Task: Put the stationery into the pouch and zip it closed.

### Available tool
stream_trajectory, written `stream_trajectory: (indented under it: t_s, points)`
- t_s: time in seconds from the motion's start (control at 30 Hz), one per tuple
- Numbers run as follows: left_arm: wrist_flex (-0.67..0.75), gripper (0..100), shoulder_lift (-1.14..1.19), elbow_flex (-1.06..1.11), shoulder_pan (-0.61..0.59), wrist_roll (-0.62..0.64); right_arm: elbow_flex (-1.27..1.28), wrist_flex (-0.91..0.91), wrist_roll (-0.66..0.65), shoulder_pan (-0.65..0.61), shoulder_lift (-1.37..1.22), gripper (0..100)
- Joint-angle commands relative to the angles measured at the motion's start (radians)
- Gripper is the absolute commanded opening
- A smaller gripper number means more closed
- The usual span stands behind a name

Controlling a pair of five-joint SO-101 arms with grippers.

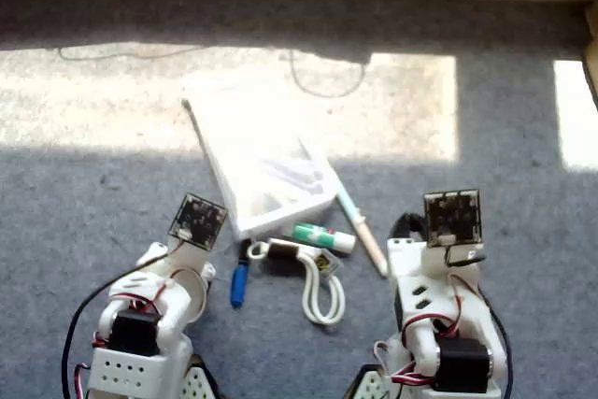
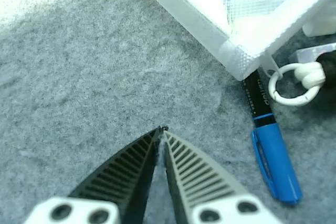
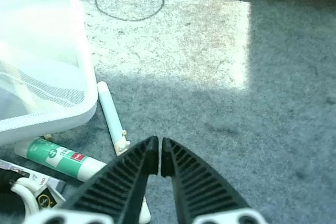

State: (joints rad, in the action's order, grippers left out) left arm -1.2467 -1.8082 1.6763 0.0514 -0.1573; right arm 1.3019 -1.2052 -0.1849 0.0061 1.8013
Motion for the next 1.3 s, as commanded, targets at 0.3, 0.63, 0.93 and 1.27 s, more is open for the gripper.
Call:
stream_trajectory:
  t_s: [0.3,0.63,0.93,1.27]
  points:
    - [0.018,1,0.001,0.021,-0.007,0.006,-0.179,-0.03,-0.014,-0.119,-0.205,2.7]
    - [0.018,1,0.001,0.021,-0.007,0.006,-0.492,-0.151,-0.008,-0.257,-0.634,2.8]
    - [0.018,1,0.001,0.021,-0.004,0.006,-0.516,-0.151,-0.006,-0.493,-0.802,2.9]
    - [0.018,1,0.001,0.021,-0.004,0.006,-0.616,-0.145,-0.009,-0.664,-1.058,20.3]
